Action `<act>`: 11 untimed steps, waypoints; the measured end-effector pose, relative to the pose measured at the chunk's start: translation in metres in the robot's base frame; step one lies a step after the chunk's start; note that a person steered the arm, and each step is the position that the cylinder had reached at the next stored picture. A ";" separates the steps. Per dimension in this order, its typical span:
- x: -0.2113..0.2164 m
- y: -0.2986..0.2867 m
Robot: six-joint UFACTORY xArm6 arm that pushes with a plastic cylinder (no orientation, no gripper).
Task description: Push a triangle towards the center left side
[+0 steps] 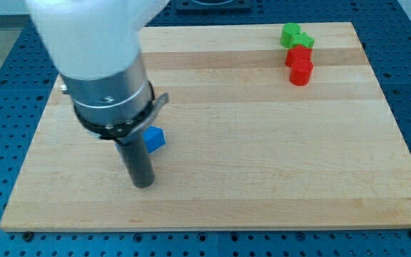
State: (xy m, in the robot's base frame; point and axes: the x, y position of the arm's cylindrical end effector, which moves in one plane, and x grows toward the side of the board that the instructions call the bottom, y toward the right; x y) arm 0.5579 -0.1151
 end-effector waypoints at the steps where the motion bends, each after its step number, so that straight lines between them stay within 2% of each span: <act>1: -0.005 -0.002; 3: -0.006 0.048; 4: -0.032 0.049; 6: -0.061 0.030; 9: -0.065 0.023; 11: -0.073 -0.004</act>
